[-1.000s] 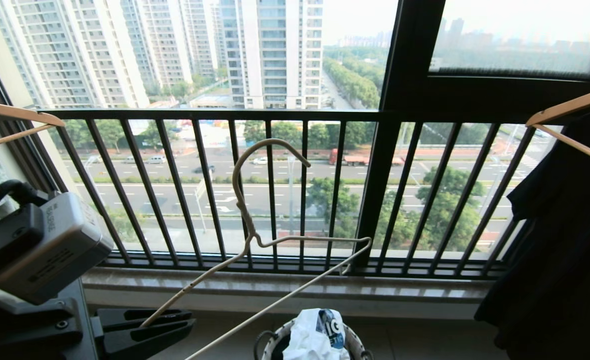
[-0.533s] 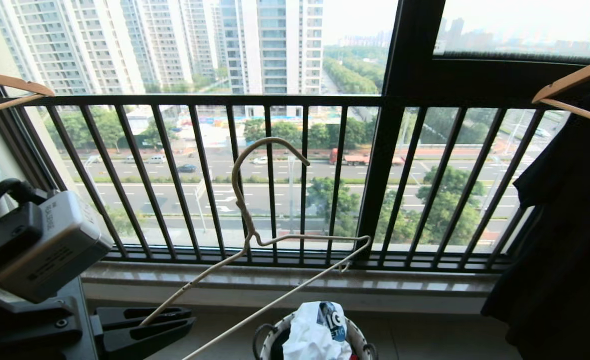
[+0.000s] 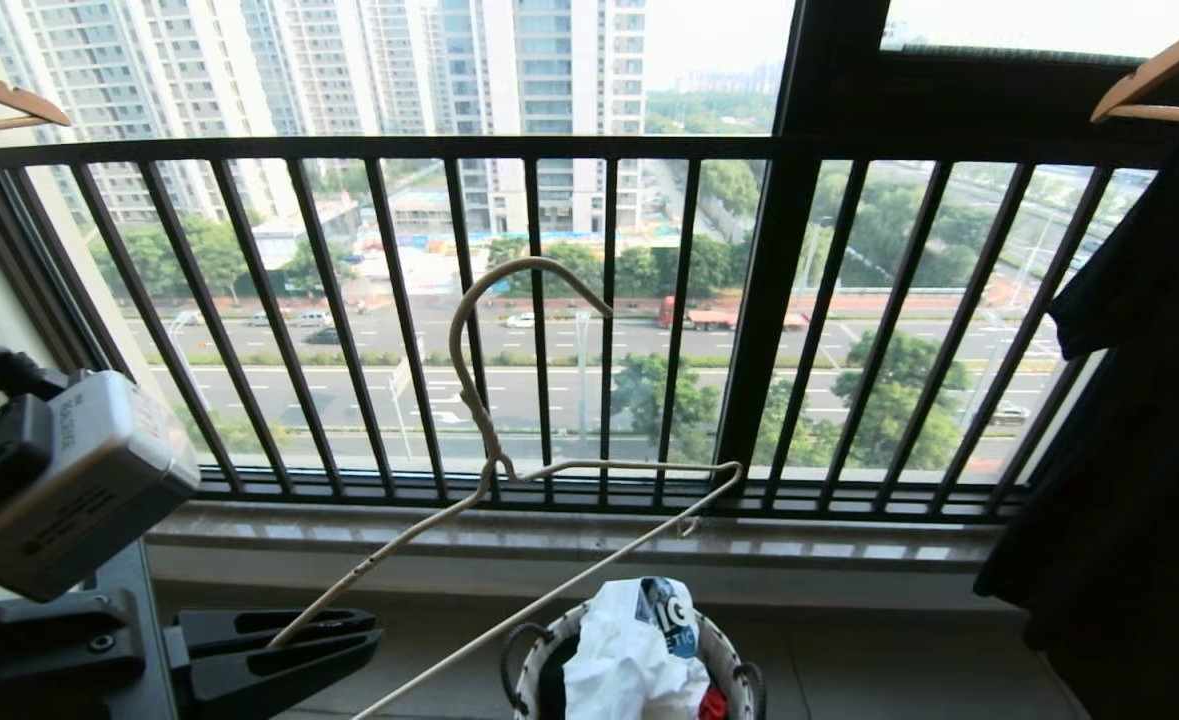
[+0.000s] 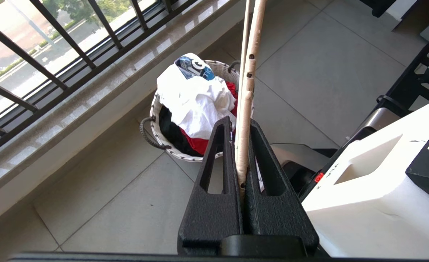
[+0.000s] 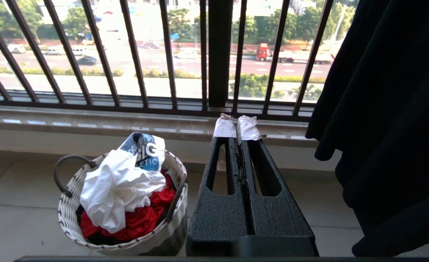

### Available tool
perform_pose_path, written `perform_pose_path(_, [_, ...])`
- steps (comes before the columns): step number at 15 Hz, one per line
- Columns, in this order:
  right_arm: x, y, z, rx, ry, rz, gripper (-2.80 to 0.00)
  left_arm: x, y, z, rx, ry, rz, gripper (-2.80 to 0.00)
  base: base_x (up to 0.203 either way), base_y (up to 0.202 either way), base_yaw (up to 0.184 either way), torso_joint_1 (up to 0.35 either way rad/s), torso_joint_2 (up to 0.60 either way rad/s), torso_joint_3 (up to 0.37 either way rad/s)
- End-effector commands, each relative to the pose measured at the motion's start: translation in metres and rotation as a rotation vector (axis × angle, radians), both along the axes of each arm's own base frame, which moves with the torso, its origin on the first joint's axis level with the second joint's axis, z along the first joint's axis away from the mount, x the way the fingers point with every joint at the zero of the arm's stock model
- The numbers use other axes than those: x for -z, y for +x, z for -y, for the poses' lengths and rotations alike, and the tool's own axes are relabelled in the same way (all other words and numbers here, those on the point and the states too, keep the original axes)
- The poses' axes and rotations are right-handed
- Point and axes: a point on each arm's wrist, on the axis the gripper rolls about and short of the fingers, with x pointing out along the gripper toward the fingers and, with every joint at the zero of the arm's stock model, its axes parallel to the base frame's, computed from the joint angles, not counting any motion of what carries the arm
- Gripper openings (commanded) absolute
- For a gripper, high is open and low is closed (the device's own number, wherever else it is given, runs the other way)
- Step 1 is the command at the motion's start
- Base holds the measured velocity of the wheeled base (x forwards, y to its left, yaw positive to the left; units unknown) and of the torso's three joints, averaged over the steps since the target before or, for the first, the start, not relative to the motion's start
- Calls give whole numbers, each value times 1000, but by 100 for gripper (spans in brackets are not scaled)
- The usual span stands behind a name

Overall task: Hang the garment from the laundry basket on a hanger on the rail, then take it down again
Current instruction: Pick up clothes from the basket

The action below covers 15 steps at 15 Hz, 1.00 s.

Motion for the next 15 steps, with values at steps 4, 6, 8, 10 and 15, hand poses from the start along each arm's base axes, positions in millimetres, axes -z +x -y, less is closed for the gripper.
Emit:
perform_pose_path(4, [0, 0, 0, -1, 1, -2, -280, -3, 0, 0, -2, -27, 19, -280, 0, 0, 0, -195, 510, 302])
perform_pose_path(6, [0, 0, 0, -1, 0, -2, -280, -3, 0, -1, -4, -28, 18, -280, 0, 0, 0, -185, 495, 310])
perform_pose_path(8, [0, 0, 0, -1, 0, -2, -280, -3, 0, -1, -3, -28, 19, -280, 0, 0, 0, -170, 476, 315])
perform_pose_path(10, [0, 0, 0, -1, 0, -2, -280, -3, 0, -1, -10, -32, 22, -280, 0, 0, 0, -162, 476, 316])
perform_pose_path(15, [0, 0, 0, -1, 0, -2, -280, -4, 1, -2, -21, -34, 26, -280, 0, 0, 0, -127, 456, 332])
